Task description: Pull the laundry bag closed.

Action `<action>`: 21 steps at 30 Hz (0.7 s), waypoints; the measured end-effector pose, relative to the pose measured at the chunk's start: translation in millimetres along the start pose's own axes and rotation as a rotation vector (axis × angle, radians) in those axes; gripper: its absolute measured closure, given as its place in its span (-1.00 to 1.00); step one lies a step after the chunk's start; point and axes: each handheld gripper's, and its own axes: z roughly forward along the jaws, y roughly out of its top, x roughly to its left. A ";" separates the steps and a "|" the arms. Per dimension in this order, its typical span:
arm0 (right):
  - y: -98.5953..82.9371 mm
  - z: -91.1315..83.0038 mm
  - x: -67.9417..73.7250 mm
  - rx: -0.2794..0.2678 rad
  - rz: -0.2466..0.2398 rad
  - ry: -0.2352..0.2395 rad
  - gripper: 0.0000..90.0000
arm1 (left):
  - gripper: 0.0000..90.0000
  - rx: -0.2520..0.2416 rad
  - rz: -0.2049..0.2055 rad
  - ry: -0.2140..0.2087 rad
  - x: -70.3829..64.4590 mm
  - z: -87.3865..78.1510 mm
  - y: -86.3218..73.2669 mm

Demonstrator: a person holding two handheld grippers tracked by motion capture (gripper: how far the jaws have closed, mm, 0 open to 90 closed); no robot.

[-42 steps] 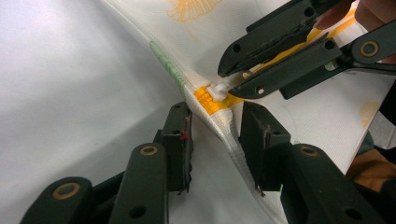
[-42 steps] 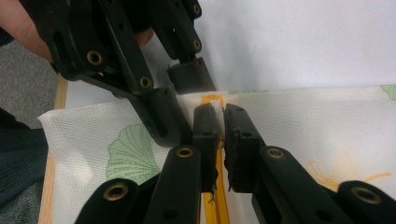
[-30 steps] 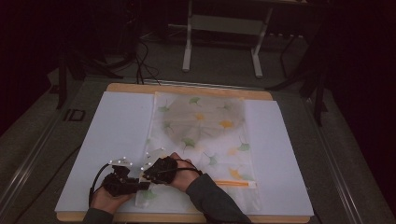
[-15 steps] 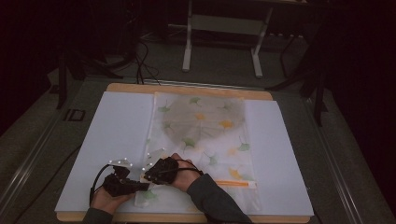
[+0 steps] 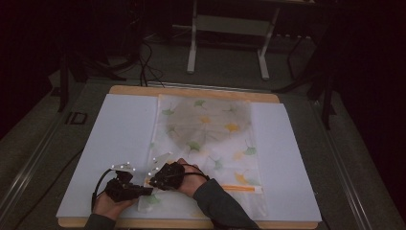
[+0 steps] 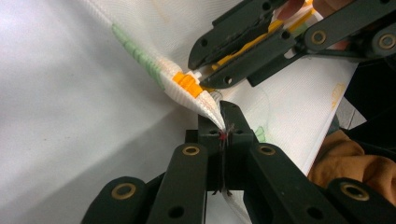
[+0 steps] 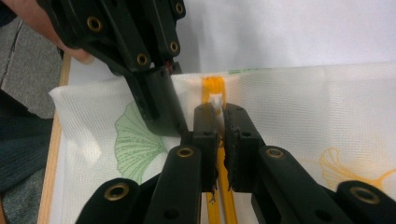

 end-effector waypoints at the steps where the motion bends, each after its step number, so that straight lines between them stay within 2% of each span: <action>1: -0.3 0.6 0.3 0.005 -0.003 -0.002 0.87 | 0.96 -0.001 0.000 0.001 -0.1 -0.2 0.0; 13: -6.5 2.1 1.2 0.026 -0.002 -0.002 0.88 | 0.96 -0.012 0.007 0.002 -0.7 -2.3 -0.6; 21: -6.1 0.6 2.4 0.042 -0.020 -0.019 0.88 | 0.96 -0.023 0.008 0.001 -0.9 -4.6 -0.7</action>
